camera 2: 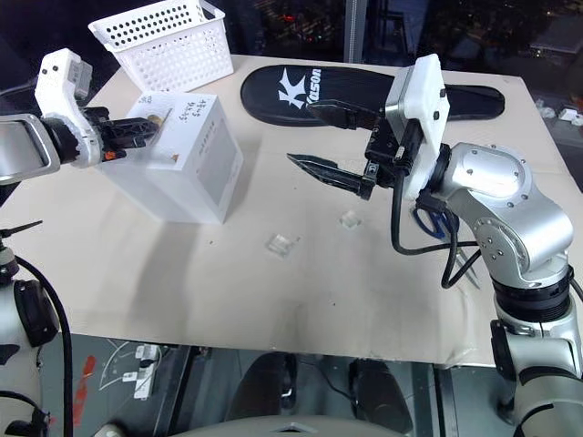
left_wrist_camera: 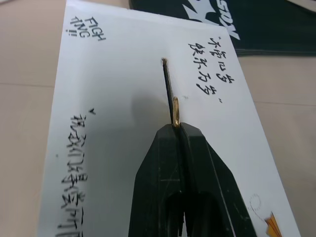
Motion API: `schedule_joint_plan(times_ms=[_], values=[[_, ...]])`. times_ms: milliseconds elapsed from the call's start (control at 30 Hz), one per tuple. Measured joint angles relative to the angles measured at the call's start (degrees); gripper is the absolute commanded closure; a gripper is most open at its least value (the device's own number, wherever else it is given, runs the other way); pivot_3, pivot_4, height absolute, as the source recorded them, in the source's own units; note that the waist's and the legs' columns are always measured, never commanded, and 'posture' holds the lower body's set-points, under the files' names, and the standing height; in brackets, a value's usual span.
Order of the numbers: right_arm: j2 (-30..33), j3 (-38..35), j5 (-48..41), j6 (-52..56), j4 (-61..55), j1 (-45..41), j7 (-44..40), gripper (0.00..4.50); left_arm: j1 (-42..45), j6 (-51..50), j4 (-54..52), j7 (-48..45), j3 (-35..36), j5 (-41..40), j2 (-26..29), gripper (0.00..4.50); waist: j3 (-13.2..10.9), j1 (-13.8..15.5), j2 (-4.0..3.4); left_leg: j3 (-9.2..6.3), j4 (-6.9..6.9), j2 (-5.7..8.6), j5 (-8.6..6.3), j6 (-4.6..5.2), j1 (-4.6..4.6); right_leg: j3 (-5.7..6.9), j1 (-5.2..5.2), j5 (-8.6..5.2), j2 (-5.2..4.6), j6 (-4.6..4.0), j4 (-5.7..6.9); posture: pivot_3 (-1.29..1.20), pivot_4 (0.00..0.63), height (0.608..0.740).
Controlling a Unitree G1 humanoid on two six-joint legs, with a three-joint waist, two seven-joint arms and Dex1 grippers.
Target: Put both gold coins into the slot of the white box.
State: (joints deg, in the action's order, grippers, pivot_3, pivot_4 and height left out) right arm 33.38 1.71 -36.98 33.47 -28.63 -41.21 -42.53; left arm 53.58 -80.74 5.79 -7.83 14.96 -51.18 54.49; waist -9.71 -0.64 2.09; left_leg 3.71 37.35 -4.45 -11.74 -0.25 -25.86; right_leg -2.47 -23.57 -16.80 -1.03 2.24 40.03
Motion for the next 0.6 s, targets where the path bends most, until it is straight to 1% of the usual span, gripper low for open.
schedule_joint_plan(times_ms=[33,67,100,133,167,200,300,333,400,467,533,567,600], values=[[0.0,0.0,0.0,0.0,-0.08,0.1,0.01,1.39,0.05,-0.23,-0.39,-0.02,-0.15,0.16,0.0,3.67,0.0,0.0,0.0,0.0,0.0,0.0,0.0,0.0,0.0,0.0,0.0,0.0,0.0,0.0,0.0,0.0,0.15,0.74],[0.0,0.0,-0.01,0.04,-0.12,0.43,0.04,1.39,0.25,-1.41,-1.85,-0.39,-0.32,0.75,-0.19,3.19,0.0,0.0,0.0,0.0,0.0,0.0,0.0,0.0,0.0,0.0,0.0,0.0,0.0,0.0,0.0,0.0,0.15,0.74],[0.02,0.0,-0.02,0.07,-0.12,0.53,0.05,1.39,0.3,-1.85,-2.55,-0.54,-0.43,1.16,-0.31,2.82,0.0,-0.04,0.0,0.01,0.0,0.0,0.0,0.0,0.01,-0.01,0.0,0.0,0.0,0.0,0.0,0.0,0.15,0.74],[0.03,0.0,-0.02,0.08,-0.12,0.54,0.06,1.39,0.32,-1.95,-2.69,-0.55,-0.43,1.29,-0.37,2.25,0.0,-0.06,0.0,0.01,0.0,0.0,0.0,0.0,0.01,-0.02,0.0,0.0,0.0,0.0,0.0,0.0,0.15,0.74],[0.08,-0.01,-0.03,0.09,-0.12,0.55,0.08,1.39,0.52,-2.39,-3.04,-0.57,-0.49,1.89,-0.57,2.1,0.0,-0.18,-0.01,0.01,0.0,0.0,0.0,0.0,0.04,-0.02,0.0,0.0,0.01,0.0,0.05,0.0,0.15,0.74],[0.28,-0.09,-0.08,0.16,-0.12,0.67,0.08,1.39,1.2,-2.68,-3.19,-0.52,-0.26,2.58,-1.72,1.84,0.0,-0.09,0.0,-0.02,0.0,0.0,0.0,0.0,0.04,0.01,0.0,0.0,0.01,0.0,0.06,0.0,0.15,0.74],[0.68,-0.16,-0.11,0.28,-0.19,1.1,0.1,1.39,1.29,-2.01,-5.08,-1.28,0.19,3.32,-3.27,1.84,0.0,-0.05,0.0,-0.02,0.02,0.0,0.01,-0.01,-0.01,0.0,0.0,0.0,0.0,0.0,0.04,0.0,0.15,0.74],[1.1,-0.37,-0.08,0.41,-0.37,1.76,0.38,1.39,0.98,-0.21,-6.55,-2.36,1.47,3.16,-4.87,1.84,0.0,0.06,0.0,-0.02,0.03,0.0,0.01,-0.01,-0.03,0.01,0.0,0.0,-0.02,0.0,0.02,0.0,0.15,0.74],[1.32,-1.53,-0.12,1.15,-1.17,4.13,1.5,1.39,-1.83,7.39,-13.24,-6.87,4.56,1.57,-9.22,1.84,0.01,0.35,0.02,-0.04,0.07,0.01,0.02,-0.03,-0.13,0.05,0.01,0.0,-0.08,0.0,-0.06,0.0,0.15,0.74],[2.59,-2.86,-0.23,1.62,-2.4,8.09,1.99,1.39,-4.34,10.5,-19.6,-10.49,5.41,-1.65,-11.75,1.84,0.01,0.42,0.02,-0.01,0.06,0.04,0.02,-0.03,-0.14,0.01,0.0,0.0,-0.13,0.0,-0.12,0.0,0.15,0.74],[4.87,-3.25,0.37,2.56,-4.15,12.65,2.39,1.39,-6.59,11.04,-23.54,-12.79,5.99,-4.82,-12.91,1.84,0.01,0.36,0.02,-0.01,0.03,0.04,0.02,-0.03,-0.12,0.0,0.0,0.0,-0.11,0.0,-0.11,0.0,0.15,0.74],[6.25,-4.09,0.65,3.01,-6.1,16.07,2.9,1.39,-9.36,12.15,-26.12,-14.81,6.54,-6.28,-13.46,1.84,0.06,0.29,-0.06,-0.01,-0.02,0.03,0.02,-0.04,-0.1,-0.03,0.0,0.0,-0.11,0.01,-0.14,0.0,0.15,0.74],[7.76,-5.24,0.62,3.85,-7.95,19.67,3.14,1.39,-13.25,13.34,-28.78,-17.17,7.09,-7.7,-13.61,1.31,0.09,0.14,-0.11,-0.03,-0.07,0.03,0.02,-0.04,0.01,-0.11,0.04,-0.02,-0.13,0.02,-0.13,0.0,0.15,0.74]])
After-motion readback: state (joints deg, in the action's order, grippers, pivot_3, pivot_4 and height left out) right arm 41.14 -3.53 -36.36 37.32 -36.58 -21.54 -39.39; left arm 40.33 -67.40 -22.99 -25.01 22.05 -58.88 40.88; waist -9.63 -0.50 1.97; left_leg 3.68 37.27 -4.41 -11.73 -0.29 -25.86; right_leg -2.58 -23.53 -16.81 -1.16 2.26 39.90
